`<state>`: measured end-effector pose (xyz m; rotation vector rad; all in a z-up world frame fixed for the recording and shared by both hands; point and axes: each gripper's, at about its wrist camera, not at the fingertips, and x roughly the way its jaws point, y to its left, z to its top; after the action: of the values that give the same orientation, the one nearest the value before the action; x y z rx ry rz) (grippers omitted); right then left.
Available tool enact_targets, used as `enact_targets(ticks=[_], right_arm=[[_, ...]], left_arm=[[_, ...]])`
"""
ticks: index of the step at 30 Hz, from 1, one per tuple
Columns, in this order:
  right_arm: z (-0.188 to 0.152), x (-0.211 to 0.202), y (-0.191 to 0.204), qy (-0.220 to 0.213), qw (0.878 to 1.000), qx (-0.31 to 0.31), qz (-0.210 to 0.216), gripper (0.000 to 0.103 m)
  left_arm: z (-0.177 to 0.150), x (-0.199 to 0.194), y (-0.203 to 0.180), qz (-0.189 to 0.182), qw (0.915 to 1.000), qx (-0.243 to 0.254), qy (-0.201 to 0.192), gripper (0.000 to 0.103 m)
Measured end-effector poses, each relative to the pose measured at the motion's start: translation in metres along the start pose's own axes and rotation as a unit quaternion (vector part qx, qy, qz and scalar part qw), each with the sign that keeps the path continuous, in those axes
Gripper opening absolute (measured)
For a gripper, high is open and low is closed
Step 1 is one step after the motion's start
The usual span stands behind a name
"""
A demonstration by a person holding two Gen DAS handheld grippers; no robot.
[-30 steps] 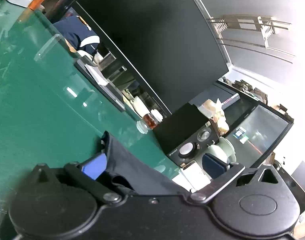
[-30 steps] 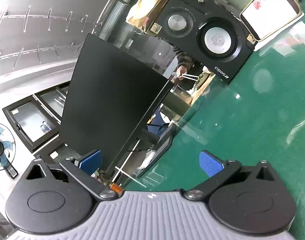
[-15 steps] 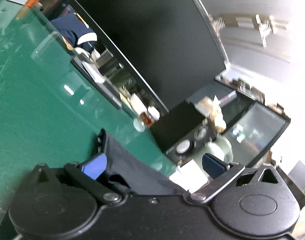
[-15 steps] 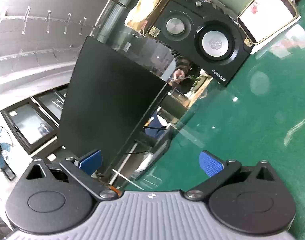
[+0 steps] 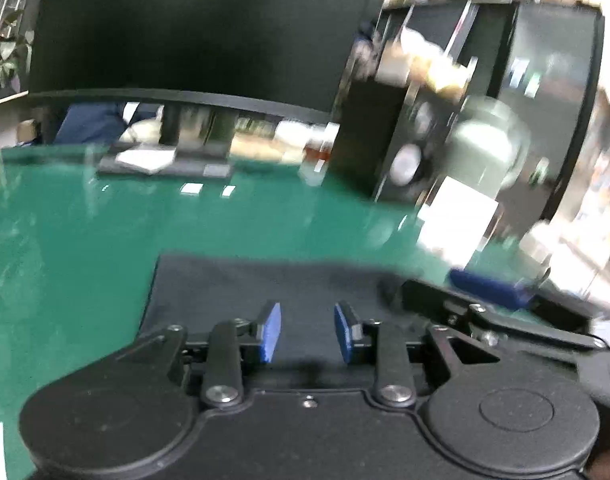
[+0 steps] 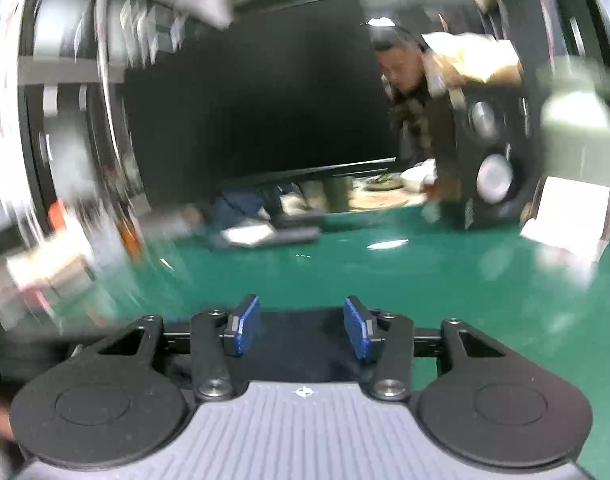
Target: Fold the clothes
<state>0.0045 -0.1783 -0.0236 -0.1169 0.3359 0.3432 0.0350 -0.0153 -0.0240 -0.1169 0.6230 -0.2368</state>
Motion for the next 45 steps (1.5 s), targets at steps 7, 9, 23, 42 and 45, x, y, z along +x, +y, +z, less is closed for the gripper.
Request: enact_targets(ticks=[7,9,23,42,45], right_arm=[[-0.013,0.016,0.000,0.095,0.994,-0.023,0.045,0.039],[-0.001,0.007,-0.013,0.077,0.996,0.013,0.052,0.041],[0.014,0.101,-0.034,0.136,0.990,0.032,-0.008,0.004],[0.002,0.027,-0.005,0.134,0.987,0.066,0.060,0.022],[0.003,0.002,-0.022,0.098,0.987,0.114,0.062,0.034]], left_arm=[[-0.004,-0.006,0.017,-0.034,0.9992,-0.014,0.015,0.042],[0.006,-0.015,0.019,-0.057,0.9982,-0.016,-0.008,0.070],[0.012,0.032,0.039,-0.033,0.9993,-0.012,0.015,0.058],[-0.003,0.020,0.033,-0.032,0.9992,0.019,0.015,0.075],[-0.005,0.021,0.029,-0.026,0.9993,0.020,0.016,0.082]])
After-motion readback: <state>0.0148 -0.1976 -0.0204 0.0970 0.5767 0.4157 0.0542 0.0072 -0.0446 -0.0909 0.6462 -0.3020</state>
